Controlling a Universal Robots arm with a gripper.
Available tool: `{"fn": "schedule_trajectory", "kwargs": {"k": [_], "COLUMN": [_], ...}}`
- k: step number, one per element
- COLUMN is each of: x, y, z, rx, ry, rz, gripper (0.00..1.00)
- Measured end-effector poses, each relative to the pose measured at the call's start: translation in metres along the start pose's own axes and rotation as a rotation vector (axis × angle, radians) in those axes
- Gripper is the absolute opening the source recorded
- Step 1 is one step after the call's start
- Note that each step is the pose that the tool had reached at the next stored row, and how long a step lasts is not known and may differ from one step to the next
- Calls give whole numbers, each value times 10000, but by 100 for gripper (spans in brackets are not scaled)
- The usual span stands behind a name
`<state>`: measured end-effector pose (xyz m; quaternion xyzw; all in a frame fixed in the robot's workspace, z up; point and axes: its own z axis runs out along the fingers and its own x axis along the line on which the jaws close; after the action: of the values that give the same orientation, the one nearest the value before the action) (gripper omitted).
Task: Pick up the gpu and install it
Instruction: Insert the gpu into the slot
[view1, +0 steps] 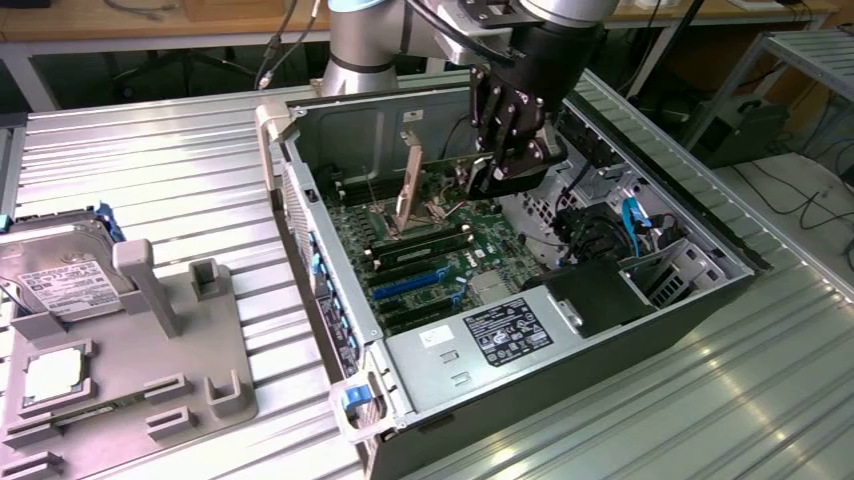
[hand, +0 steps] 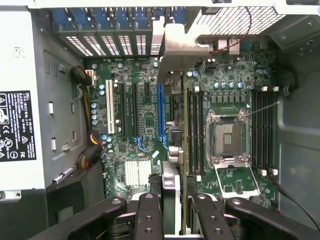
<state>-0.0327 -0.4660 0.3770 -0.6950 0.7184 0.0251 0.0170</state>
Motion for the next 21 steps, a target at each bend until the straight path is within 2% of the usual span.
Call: {"fn": "schedule_trajectory", "kwargs": {"k": [21], "x": [19], "y": [-2], "z": [139], "rx": [0], "ry": [5], "rz": [0], "gripper": [28]}}
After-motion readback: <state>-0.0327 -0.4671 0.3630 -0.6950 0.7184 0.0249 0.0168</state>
